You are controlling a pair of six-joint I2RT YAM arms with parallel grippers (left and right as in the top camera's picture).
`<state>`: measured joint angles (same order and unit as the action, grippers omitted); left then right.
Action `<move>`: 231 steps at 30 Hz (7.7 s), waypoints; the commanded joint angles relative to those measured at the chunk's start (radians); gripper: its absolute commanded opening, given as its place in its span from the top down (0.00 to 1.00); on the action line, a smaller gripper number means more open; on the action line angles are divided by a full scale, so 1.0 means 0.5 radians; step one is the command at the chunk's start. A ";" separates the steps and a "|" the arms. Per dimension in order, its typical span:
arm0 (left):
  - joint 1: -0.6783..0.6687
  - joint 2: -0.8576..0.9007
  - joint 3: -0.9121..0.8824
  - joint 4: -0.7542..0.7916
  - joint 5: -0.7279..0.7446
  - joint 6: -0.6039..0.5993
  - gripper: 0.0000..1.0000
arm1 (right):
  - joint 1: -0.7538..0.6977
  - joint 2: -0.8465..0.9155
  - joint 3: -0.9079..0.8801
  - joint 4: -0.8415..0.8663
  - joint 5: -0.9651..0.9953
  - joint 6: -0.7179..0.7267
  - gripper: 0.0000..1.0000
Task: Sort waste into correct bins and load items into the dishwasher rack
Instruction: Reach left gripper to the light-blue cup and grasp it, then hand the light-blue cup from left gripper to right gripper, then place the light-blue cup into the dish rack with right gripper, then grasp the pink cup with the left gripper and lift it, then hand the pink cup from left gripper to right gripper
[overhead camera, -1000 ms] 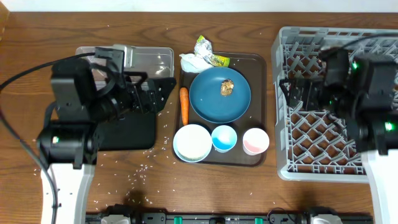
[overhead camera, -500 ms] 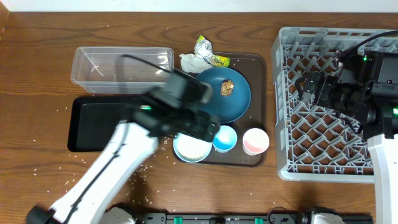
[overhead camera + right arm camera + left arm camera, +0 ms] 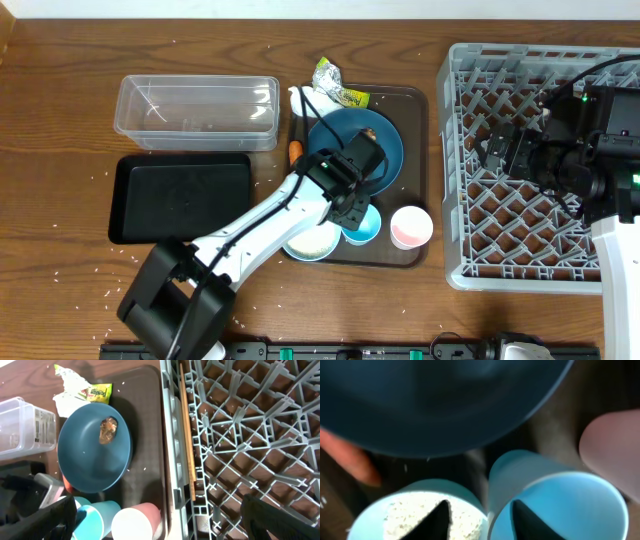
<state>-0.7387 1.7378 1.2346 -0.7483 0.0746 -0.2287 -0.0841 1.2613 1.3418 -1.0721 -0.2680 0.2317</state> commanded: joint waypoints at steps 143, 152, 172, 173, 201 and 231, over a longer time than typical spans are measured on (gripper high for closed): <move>1.131 -0.939 0.091 0.564 2.220 -0.230 0.23 | -1.933 0.800 0.038 -0.167 -0.506 0.547 0.38; 1.131 -0.939 0.091 0.560 2.204 -0.199 0.22 | -2.033 0.794 0.039 -0.128 -0.814 0.425 0.26; 0.293 -0.784 0.073 -0.107 0.181 0.202 0.25 | -0.976 -0.117 0.039 0.024 -0.298 0.181 0.27; 0.226 -0.734 0.072 -0.094 0.117 0.202 0.25 | -0.936 -0.134 0.039 0.024 -0.241 0.218 0.25; -0.274 0.208 0.088 0.392 0.195 -0.070 0.94 | -0.824 -0.151 0.039 -0.048 -0.204 0.259 0.20; 1.004 -0.809 0.183 0.501 2.756 -0.093 0.94 | 0.413 -0.151 0.038 0.507 -2.054 -1.130 0.10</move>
<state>-0.2420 1.3346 1.3239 -0.5064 1.3079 -0.2646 0.0605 1.1847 1.3514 -0.8444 -1.2011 -0.2737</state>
